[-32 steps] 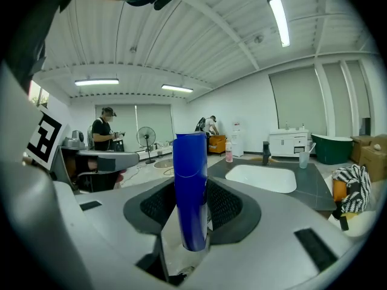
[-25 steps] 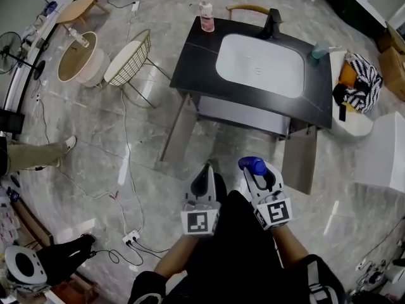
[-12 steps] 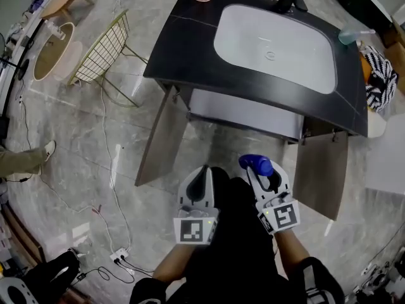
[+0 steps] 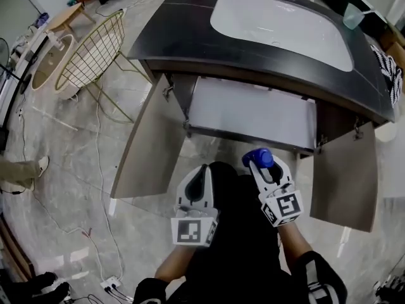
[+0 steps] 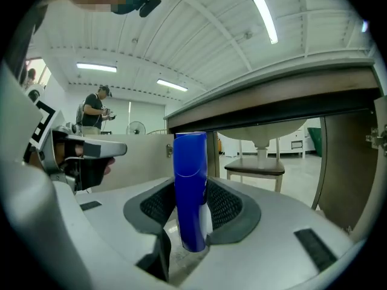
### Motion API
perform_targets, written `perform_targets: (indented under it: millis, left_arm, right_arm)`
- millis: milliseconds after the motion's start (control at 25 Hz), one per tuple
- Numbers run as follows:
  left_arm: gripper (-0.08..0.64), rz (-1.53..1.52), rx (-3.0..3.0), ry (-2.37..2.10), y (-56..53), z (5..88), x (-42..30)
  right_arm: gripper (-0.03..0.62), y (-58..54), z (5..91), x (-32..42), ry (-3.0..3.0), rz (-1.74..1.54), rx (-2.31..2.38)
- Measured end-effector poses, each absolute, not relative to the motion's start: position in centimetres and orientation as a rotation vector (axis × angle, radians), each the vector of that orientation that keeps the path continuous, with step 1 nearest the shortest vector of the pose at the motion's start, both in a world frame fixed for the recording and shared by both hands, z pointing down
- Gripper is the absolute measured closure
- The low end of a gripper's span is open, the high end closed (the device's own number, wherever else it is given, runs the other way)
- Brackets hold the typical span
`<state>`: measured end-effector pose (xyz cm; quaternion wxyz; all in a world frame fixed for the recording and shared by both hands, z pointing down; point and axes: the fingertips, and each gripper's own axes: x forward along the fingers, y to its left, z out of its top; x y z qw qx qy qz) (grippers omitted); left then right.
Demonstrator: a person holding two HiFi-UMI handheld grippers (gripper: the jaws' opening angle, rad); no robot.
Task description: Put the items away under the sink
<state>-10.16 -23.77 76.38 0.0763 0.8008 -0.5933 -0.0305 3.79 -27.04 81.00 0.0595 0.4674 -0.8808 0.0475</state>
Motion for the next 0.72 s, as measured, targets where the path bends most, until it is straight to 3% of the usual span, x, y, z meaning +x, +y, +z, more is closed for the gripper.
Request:
perform_targets:
  millis: [720]
  left_arm:
    - [0.545,-0.124,2.433,-1.754,-25.7,77.2,-9.0]
  right_arm:
    - [0.439,-38.4,88.8,1.3,-2.623,0.048,1.409]
